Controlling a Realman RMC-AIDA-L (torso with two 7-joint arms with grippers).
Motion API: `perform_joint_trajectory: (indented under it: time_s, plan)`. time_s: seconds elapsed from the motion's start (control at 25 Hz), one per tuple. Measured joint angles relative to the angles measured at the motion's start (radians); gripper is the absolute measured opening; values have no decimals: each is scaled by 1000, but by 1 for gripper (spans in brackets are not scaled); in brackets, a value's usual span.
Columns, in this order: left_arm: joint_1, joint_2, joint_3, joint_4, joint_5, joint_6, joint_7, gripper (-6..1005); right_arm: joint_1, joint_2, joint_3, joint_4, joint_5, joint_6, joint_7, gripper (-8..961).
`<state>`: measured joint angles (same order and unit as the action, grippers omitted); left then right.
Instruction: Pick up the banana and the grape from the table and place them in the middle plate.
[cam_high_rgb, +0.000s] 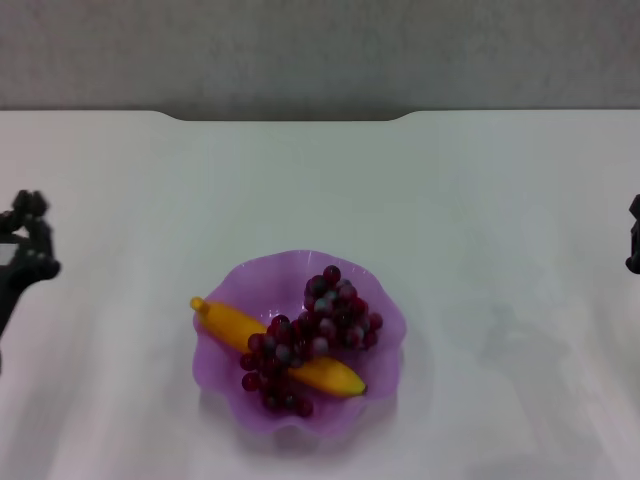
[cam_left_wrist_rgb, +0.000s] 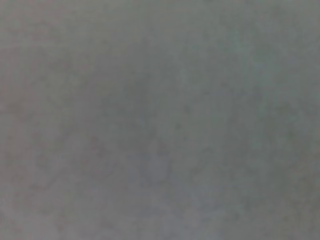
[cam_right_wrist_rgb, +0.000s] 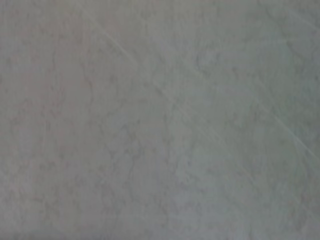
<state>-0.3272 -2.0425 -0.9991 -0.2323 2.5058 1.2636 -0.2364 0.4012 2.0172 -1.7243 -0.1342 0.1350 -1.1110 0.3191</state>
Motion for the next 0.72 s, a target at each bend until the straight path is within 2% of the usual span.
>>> perform_joint_trajectory:
  time_s: [0.24, 0.4, 0.72]
  plan:
    - [-17, 2, -1, 18, -169, -113, 7, 62, 3, 0, 0, 0, 0, 29, 0, 0]
    - [-29, 3, -2, 42, -256, -160, 7, 38, 8, 0, 0, -1, 0, 49, 0, 0]
    - [-37, 4, -3, 62, -282, -197, 7, 26, 8, 0, 2, -1, 2, 60, 0, 0]
